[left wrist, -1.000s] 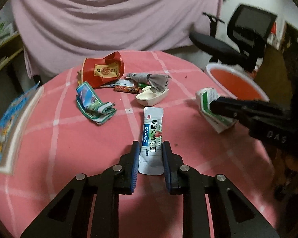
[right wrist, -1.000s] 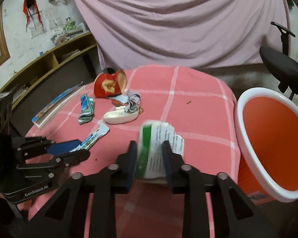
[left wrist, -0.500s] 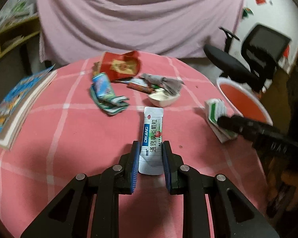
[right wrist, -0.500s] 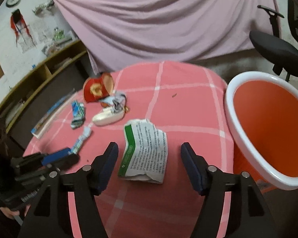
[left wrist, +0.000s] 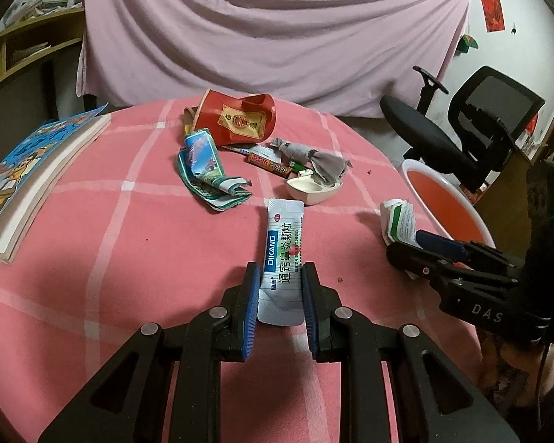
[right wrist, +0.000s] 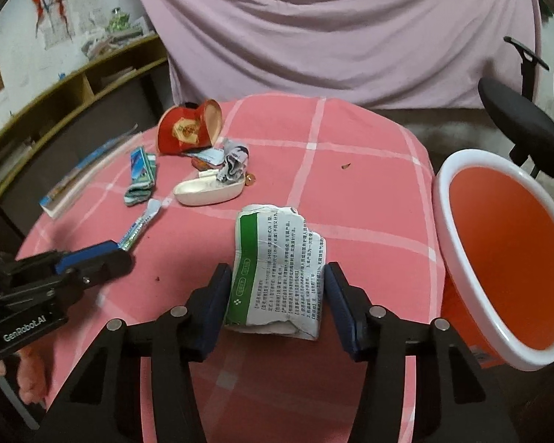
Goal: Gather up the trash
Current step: 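Lift the tube and packet and carry both over the orange bucket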
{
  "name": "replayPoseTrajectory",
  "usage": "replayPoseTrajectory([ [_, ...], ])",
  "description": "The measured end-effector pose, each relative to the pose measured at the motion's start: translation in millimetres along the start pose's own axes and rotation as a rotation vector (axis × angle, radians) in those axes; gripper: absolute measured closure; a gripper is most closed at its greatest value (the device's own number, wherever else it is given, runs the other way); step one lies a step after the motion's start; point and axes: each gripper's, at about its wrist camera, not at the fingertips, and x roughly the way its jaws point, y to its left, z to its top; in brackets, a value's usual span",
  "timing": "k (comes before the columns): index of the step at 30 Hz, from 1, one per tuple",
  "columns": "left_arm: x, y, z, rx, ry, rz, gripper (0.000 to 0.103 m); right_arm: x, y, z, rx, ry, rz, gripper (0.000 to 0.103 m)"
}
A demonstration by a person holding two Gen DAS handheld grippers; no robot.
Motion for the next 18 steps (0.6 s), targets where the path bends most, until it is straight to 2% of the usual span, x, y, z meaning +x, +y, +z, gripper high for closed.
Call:
replayPoseTrajectory([
  [4, -13, 1, -3, -0.006, -0.058, 0.028, 0.084, -12, -5, -2, 0.026, -0.061, 0.087, 0.054],
  [10, -45, -11, -8, 0.017, -0.234, 0.055, 0.084, -53, -15, -10, 0.061, -0.28, 0.136, 0.053],
  [14, -69, -35, -2, 0.098, -0.382, 0.055, 0.084, -86, -11, -22, 0.011, -0.447, 0.095, 0.053],
  [18, -85, -69, 4, 0.19, -0.492, 0.036, 0.084, -114, -15, -30, -0.004, -0.592, 0.055, 0.053],
])
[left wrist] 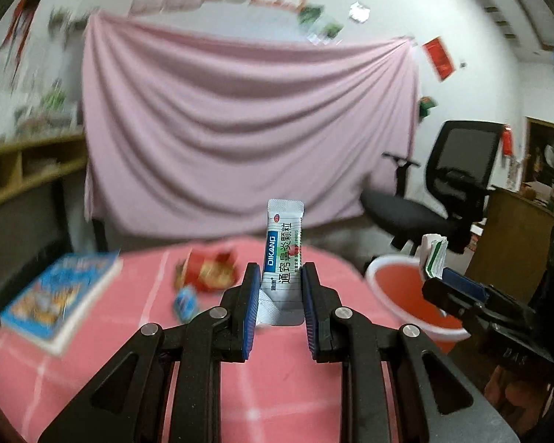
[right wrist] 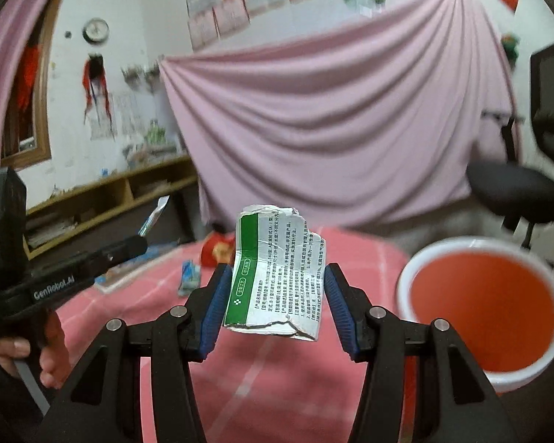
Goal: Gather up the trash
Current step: 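Lift the tube and packet and carry both over the orange bucket, then open both grippers to drop the tube and packet into the bucket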
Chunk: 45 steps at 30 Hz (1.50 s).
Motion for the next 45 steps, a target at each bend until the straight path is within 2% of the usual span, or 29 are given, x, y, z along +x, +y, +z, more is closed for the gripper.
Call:
replayPoseTrajectory([
  [2, -2, -19, 8, 0.041, -0.037, -0.026, 0.084, -14, -8, 6, 0.015, -0.08, -0.038, 0.053],
  [5, 5, -45, 18, 0.106, -0.042, -0.072, 0.084, -24, -26, 11, 0.081, -0.135, -0.072, 0.053],
  [9, 27, -80, 34, 0.179, 0.002, -0.148, 0.084, -29, -67, 16, 0.211, -0.16, -0.143, 0.053],
  [15, 65, -120, 46, 0.203, 0.061, -0.226, 0.084, -37, -112, 11, 0.347, -0.165, -0.246, 0.053],
  [24, 128, -152, 40, 0.124, 0.281, -0.29, 0.084, -39, -151, -5, 0.46, -0.073, -0.326, 0.053],
  [31, 168, -179, 32, 0.1, 0.415, -0.319, 0.084, -29, -170, -16, 0.549, 0.003, -0.367, 0.052],
  [36, 186, -181, 23, 0.073, 0.479, -0.335, 0.084, -24, -181, -22, 0.598, 0.053, -0.367, 0.052],
  [40, 196, -179, 17, 0.045, 0.512, -0.337, 0.083, -24, -182, -23, 0.613, 0.059, -0.375, 0.052],
  [42, 198, -179, 15, 0.045, 0.524, -0.339, 0.071, -24, -181, -23, 0.611, 0.061, -0.378, 0.051],
  [45, 197, -175, 14, 0.032, 0.513, -0.344, 0.068, -24, -180, -23, 0.606, 0.066, -0.384, 0.051],
])
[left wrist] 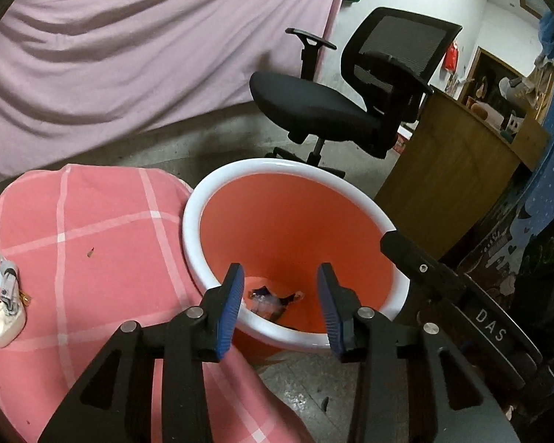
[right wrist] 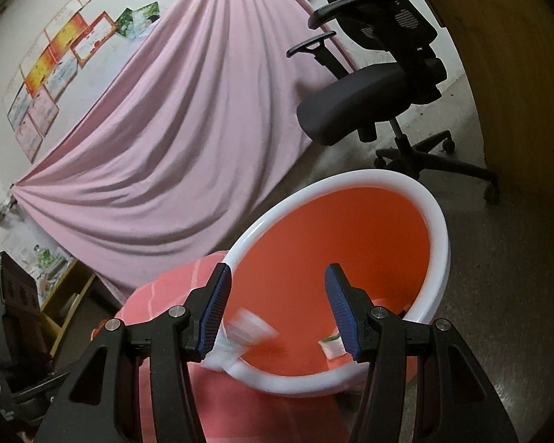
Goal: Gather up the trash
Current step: 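Open both grippers to drop the tube and packet into the bucket, then move both tools back above the table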
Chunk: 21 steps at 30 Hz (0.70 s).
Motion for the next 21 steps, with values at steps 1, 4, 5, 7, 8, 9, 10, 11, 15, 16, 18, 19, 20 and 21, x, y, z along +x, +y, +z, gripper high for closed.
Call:
replayPoseTrajectory([
  [1, -1, 1, -2, -0.003, -0.001, 0.0, 0.068, 0, 0, 0, -0.002, 0.001, -0.003, 0.051],
  [4, -9, 8, -4, -0.023, -0.015, 0.003, 0.068, 1, 0, -1, -0.004, 0.006, -0.011, 0.051],
  [5, -12, 11, -5, -0.027, -0.021, 0.005, 0.068, 1, 1, -1, -0.004, 0.006, -0.013, 0.051],
  [7, -22, 17, -7, -0.036, -0.039, 0.017, 0.068, 1, 4, -1, -0.011, 0.004, -0.014, 0.051],
  [8, -27, 20, -9, -0.038, -0.05, 0.024, 0.068, 2, 7, -2, -0.017, 0.002, -0.014, 0.051],
  [9, -32, 23, -10, -0.04, -0.063, 0.034, 0.068, 2, 10, -2, -0.027, 0.0, -0.011, 0.051],
  [10, -37, 26, -11, -0.042, -0.075, 0.046, 0.068, 1, 15, -3, -0.037, -0.005, -0.006, 0.051],
  [11, -44, 30, -11, -0.047, -0.096, 0.068, 0.068, 0, 18, -3, -0.046, -0.014, 0.001, 0.051],
  [15, -76, 46, -18, -0.078, -0.197, 0.129, 0.068, -10, 40, -6, -0.097, -0.088, 0.034, 0.038],
  [16, -88, 52, -20, -0.086, -0.228, 0.146, 0.068, -12, 46, -8, -0.112, -0.106, 0.044, 0.036],
  [18, -106, 61, -25, -0.091, -0.28, 0.178, 0.067, -16, 58, -10, -0.143, -0.136, 0.066, 0.035],
  [19, -113, 64, -28, -0.092, -0.3, 0.194, 0.067, -18, 65, -12, -0.157, -0.15, 0.079, 0.035],
  [20, -122, 69, -32, -0.093, -0.323, 0.213, 0.064, -20, 71, -13, -0.169, -0.167, 0.092, 0.032],
  [21, -133, 73, -37, -0.096, -0.35, 0.232, 0.061, -22, 77, -14, -0.178, -0.179, 0.098, 0.024],
])
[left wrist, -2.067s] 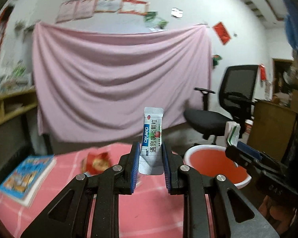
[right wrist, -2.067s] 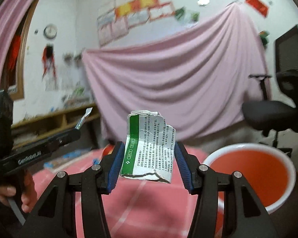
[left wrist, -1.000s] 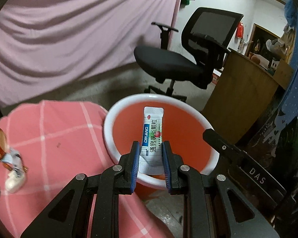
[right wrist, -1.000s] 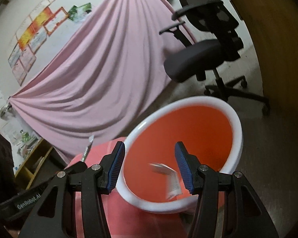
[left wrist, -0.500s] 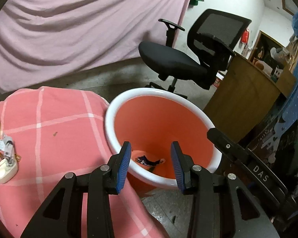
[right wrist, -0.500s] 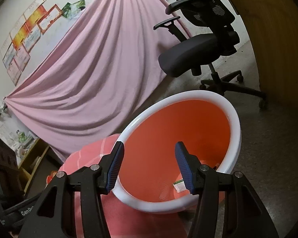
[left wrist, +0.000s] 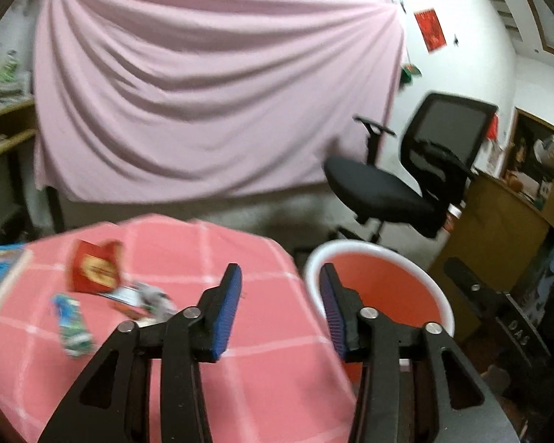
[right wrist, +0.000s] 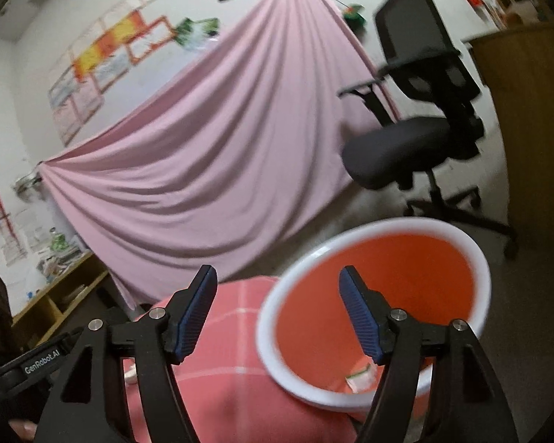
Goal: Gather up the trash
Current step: 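Move both tools back above the table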
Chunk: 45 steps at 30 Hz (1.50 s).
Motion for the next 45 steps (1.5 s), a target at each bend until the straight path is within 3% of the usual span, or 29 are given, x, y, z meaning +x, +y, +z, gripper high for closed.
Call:
replayPoseTrajectory([
  [4, -29, 24, -5, -0.017, -0.083, 0.072, 0.046, -4, 26, -1, -0.033, -0.054, 0.019, 0.016],
  [6, -44, 38, -11, -0.042, -0.129, 0.11, 0.028, -6, 39, -3, -0.05, -0.084, 0.036, 0.001],
  [8, -59, 53, -17, -0.073, -0.176, 0.143, 0.009, -9, 51, -5, -0.066, -0.116, 0.061, 0.0],
  [9, -65, 61, -20, -0.089, -0.204, 0.165, 0.006, -9, 56, -7, -0.075, -0.125, 0.069, 0.0],
  [11, -80, 77, -26, -0.115, -0.258, 0.196, 0.004, -9, 70, -10, -0.111, -0.139, 0.08, 0.0],
  [21, -127, 130, -60, -0.11, -0.367, 0.324, 0.004, 0, 124, -35, -0.283, -0.158, 0.136, 0.0],
  [31, -129, 160, -72, -0.114, -0.398, 0.387, 0.004, 29, 171, -71, -0.536, -0.059, 0.174, 0.0],
  [36, -110, 173, -64, -0.094, -0.326, 0.402, 0.004, 50, 174, -78, -0.553, 0.045, 0.174, 0.0],
  [41, -90, 188, -61, -0.135, -0.231, 0.369, 0.004, 76, 163, -72, -0.481, 0.144, 0.181, 0.001],
  [45, -73, 193, -55, -0.153, -0.146, 0.344, 0.004, 96, 162, -72, -0.465, 0.242, 0.21, 0.019],
])
